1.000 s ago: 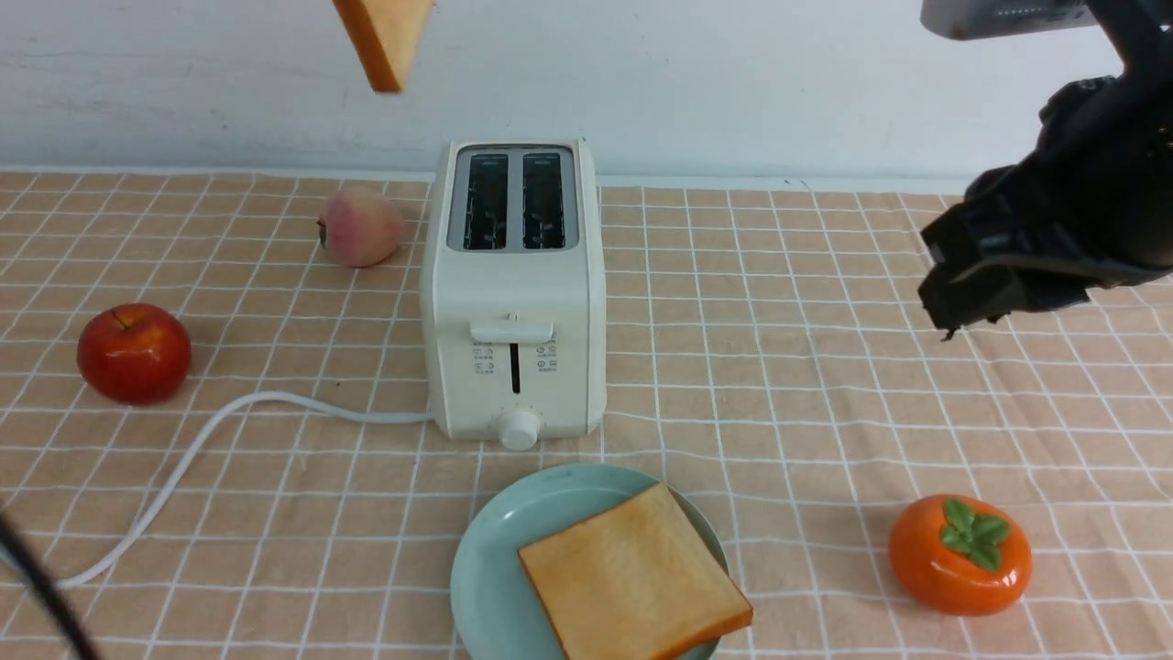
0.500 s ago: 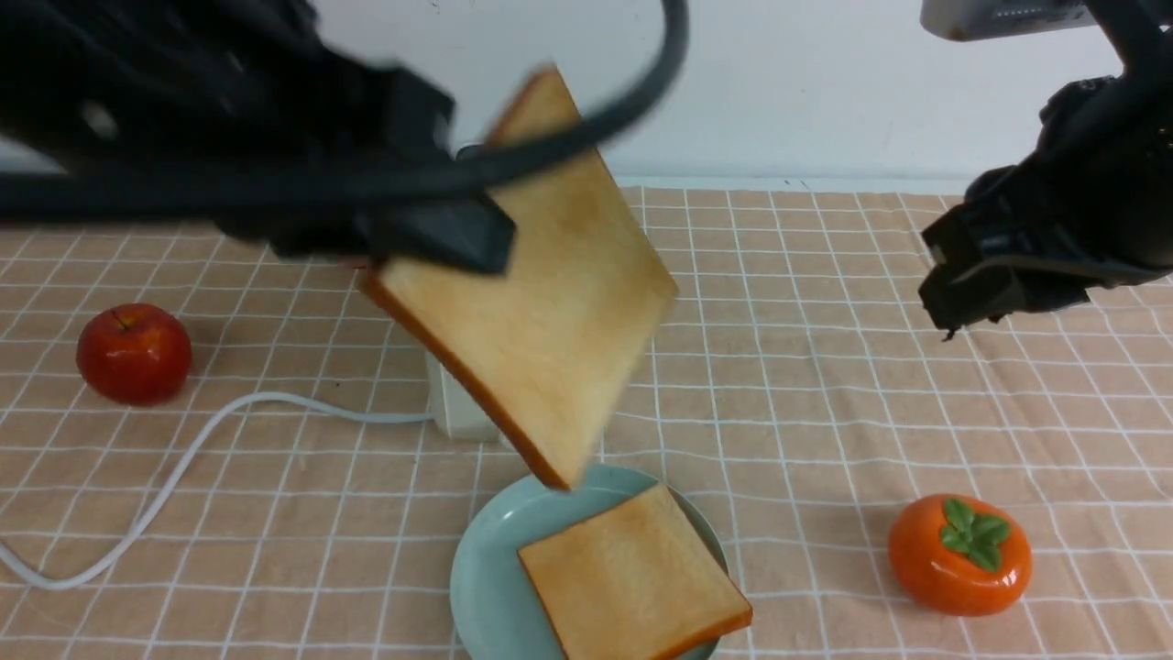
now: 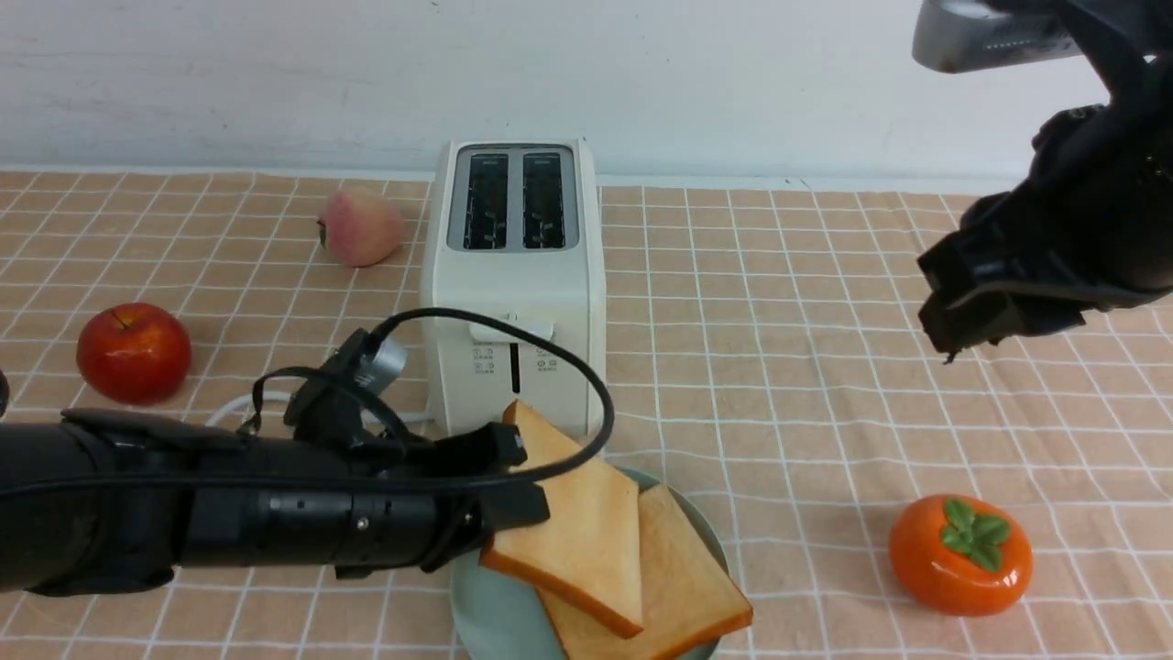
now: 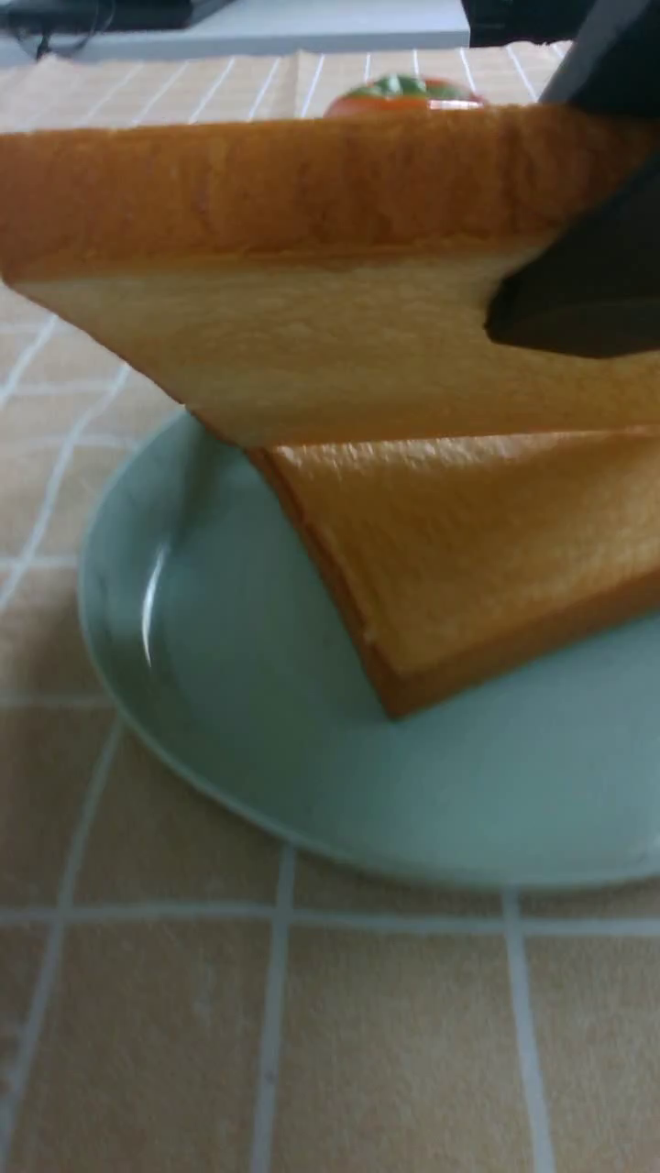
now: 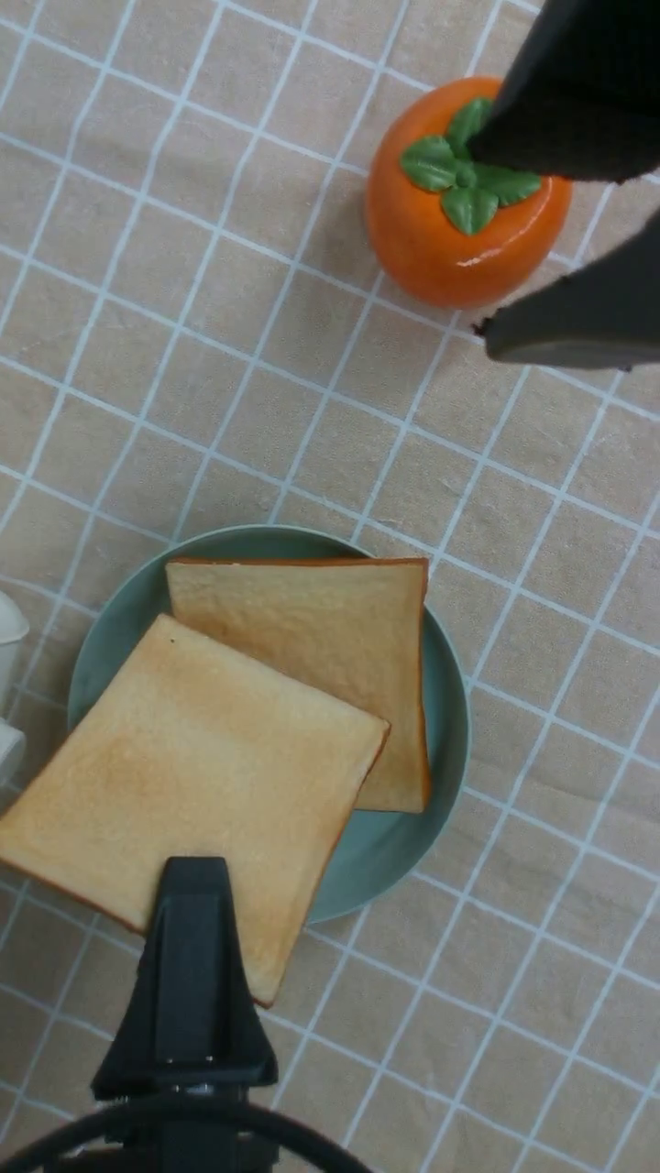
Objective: Take toasted bread from bread machine on light coffee tablecloth place on plate.
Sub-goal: 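Place the slice of bread on the plate with the left gripper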
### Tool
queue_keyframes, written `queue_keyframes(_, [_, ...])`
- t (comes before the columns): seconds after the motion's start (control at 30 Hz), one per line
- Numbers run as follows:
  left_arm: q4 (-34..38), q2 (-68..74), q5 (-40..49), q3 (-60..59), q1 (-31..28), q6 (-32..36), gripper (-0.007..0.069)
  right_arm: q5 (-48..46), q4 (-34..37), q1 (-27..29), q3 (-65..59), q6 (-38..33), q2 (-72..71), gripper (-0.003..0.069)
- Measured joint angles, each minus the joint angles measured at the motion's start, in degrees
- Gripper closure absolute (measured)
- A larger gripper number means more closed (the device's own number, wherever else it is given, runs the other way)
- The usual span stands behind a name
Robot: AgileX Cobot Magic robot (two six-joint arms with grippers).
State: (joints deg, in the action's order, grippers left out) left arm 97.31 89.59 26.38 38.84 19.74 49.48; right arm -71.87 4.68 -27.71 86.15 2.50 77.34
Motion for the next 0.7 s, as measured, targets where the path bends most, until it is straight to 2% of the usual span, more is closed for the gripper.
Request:
queue_keyframes(0.1, [0.5,1.3,0.0,0.0,0.0,0.4,0.0520,0.0,0.0,0.0,0.0,0.0,0.0,0.0420])
queue_keyframes(0.17, [0.6,1.7,0.0,0.0,0.0,1.1,0.0469,0.0,0.0,0.0,0.0,0.0,0.0,0.0420])
queue_keyframes(0.33, [-4.2,0.8,-1.1,0.4,0.0,3.3,0.0157,0.0,0.0,0.0,0.0,0.0,0.0,0.0420])
queue_keyframes(0.47, [-11.4,-3.3,-4.0,0.4,0.0,2.5,-0.0012,0.0,0.0,0.0,0.0,0.0,0.0,0.0419])
queue_keyframes(0.5, [-11.9,-3.6,-4.0,0.4,0.0,2.4,-0.0012,0.0,0.0,0.0,0.0,0.0,0.0,0.0419])
queue_keyframes(0.53, [-17.1,-6.6,-7.0,0.4,0.0,-0.2,-0.0035,0.0,0.0,0.0,0.0,0.0,0.0,0.0419])
queue_keyframes(0.63, [-28.1,-12.0,-11.0,0.4,-0.1,-7.4,-0.0032,0.1,0.0,0.0,0.0,0.0,0.0,0.0419])
queue_keyframes(0.67, [-29.0,-12.0,-11.1,0.4,-0.1,-7.4,-0.0030,0.1,0.0,0.0,0.0,0.0,0.0,0.0419])
queue_keyframes(0.7, [-35.4,-14.2,-11.2,0.4,-0.8,-11.9,-0.0013,0.1,0.0,0.0,0.0,0.0,0.0,0.0419])
